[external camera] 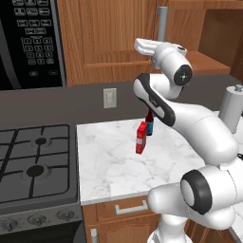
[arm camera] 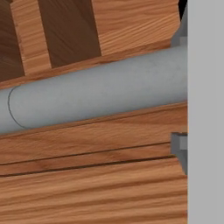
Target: Pick the pan from the cabinet and place it on the stove. Then turn on the stove burner for the pan.
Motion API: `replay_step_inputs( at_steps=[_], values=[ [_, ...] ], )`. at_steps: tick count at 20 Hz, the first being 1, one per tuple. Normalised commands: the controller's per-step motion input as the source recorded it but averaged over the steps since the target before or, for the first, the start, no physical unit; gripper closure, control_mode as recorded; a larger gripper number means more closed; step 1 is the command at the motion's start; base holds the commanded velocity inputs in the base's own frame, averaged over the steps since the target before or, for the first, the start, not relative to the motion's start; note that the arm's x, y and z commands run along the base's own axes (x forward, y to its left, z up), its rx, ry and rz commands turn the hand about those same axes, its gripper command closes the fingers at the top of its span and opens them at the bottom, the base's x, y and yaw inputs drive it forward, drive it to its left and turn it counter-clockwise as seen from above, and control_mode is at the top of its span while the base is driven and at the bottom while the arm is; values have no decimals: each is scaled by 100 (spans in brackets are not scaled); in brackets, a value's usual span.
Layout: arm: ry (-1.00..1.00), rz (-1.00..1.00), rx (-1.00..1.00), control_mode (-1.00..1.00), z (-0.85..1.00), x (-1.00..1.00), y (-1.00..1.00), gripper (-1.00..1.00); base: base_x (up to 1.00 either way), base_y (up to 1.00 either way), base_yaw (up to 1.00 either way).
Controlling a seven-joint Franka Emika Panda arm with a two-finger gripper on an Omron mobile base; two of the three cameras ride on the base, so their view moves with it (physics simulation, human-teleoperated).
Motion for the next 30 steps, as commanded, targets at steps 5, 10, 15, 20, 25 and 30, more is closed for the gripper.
replay_step_inputs(
  at_steps=[5,10,15,20,25,30],
  values=[
    [0,2,0,-100,-8,25,19,100,0,0,0],
    [0,3,0,-100,-8,16,18,100,0,0,0],
    [-1,5,-1,-100,-2,-1,28,100,0,0,0],
    [-9,6,-4,-100,0,-34,43,100,0,0,0],
    [-11,4,-5,-100,0,-60,51,100,0,0,0],
    [-8,1,-6,-100,0,-67,59,100,0,0,0]
  ],
)
